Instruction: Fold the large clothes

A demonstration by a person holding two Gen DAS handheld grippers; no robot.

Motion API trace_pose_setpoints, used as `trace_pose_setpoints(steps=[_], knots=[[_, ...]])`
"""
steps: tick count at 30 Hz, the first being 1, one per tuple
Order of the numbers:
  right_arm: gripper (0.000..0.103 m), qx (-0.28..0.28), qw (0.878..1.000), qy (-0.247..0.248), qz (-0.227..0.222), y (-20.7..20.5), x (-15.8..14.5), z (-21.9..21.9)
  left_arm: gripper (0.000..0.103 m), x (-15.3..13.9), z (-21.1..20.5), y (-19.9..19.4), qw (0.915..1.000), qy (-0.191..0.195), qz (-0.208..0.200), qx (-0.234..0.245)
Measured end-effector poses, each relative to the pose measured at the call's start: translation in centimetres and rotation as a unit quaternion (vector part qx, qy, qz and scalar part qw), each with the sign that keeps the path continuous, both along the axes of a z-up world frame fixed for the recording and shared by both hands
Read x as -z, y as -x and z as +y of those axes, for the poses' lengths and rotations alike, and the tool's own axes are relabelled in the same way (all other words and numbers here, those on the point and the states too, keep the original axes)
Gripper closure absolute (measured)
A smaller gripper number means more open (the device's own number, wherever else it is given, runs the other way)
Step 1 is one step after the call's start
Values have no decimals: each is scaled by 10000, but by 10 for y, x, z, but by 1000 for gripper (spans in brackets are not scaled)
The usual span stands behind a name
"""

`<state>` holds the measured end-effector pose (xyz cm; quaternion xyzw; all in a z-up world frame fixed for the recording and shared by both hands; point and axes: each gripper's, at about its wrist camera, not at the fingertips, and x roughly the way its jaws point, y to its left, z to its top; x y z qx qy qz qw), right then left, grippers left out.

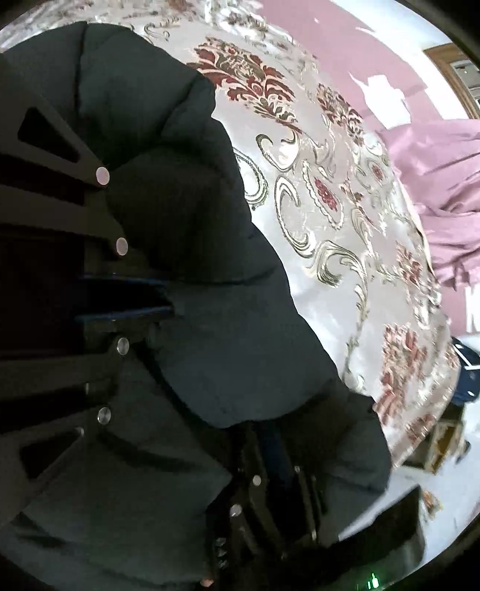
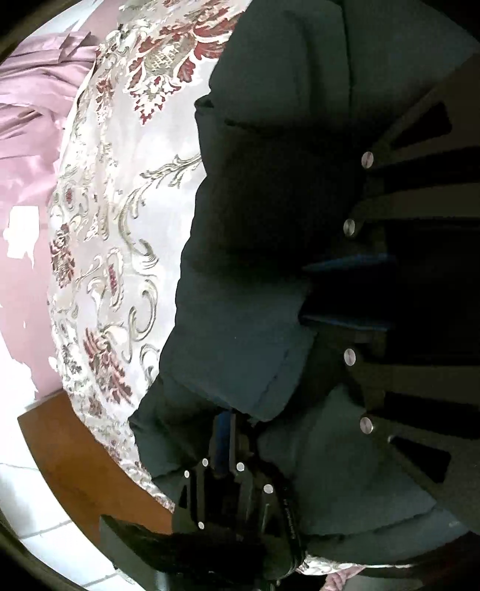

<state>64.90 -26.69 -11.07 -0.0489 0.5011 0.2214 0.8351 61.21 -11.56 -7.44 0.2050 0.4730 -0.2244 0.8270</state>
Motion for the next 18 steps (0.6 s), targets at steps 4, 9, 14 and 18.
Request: trace_pose_setpoints(steps=[4,9,14,18], knots=[[83,91,9997,162,-129,4,-2,9,90,-12,1,11,9997,67,-179,-147],[66,289,9979,-161,-562,29,-28,-2,83,-38,17,28,9961,426,-531,-562],[47,768,9914,-365,-994,51,-57,-18,55,-63,37,35,9856,944,-590,-1273],[34,1036,9853,-405,-1292,72,-75,-24,21,-88,54,57,9718,1303,-948,-1722]])
